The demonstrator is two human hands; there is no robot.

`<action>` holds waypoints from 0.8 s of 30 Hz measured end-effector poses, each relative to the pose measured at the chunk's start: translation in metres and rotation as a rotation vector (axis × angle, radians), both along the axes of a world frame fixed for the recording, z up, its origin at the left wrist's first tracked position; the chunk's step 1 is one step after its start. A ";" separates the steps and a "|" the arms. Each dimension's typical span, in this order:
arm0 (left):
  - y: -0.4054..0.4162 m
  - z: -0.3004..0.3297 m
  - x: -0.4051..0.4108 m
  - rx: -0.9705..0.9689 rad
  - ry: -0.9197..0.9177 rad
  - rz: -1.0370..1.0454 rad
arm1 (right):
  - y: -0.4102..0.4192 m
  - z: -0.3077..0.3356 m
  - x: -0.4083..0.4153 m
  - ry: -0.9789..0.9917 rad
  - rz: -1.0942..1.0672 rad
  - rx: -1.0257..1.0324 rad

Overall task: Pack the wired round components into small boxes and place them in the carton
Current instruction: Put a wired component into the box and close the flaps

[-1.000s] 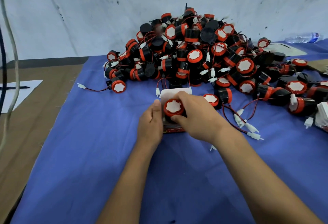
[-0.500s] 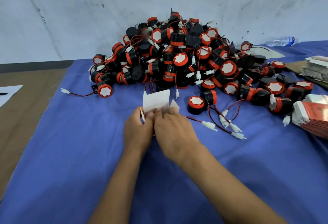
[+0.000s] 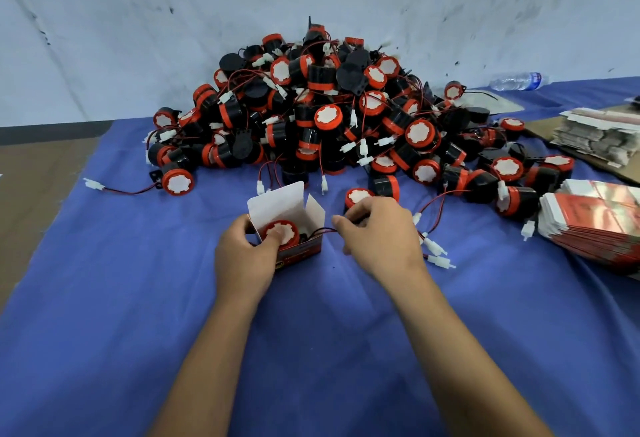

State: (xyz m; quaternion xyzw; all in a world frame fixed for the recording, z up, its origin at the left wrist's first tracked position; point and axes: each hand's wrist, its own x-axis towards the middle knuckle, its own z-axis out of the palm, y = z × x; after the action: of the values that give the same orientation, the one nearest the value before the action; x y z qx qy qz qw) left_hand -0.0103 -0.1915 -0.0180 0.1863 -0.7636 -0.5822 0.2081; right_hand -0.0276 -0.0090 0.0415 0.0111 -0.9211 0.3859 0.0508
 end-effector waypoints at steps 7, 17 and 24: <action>0.001 0.005 0.003 -0.040 0.020 -0.011 | -0.031 0.021 0.006 0.231 0.268 -0.096; 0.003 0.006 0.004 0.066 0.001 -0.012 | -0.076 0.014 0.017 0.253 0.250 0.385; 0.002 0.014 0.008 0.186 -0.007 -0.115 | -0.074 0.003 0.022 0.280 0.221 0.380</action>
State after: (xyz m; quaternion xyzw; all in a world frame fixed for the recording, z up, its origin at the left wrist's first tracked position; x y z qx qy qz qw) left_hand -0.0019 -0.1900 -0.0044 0.1627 -0.7165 -0.6607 0.1538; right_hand -0.0057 -0.0834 0.0443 0.1742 -0.9542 0.2039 0.1325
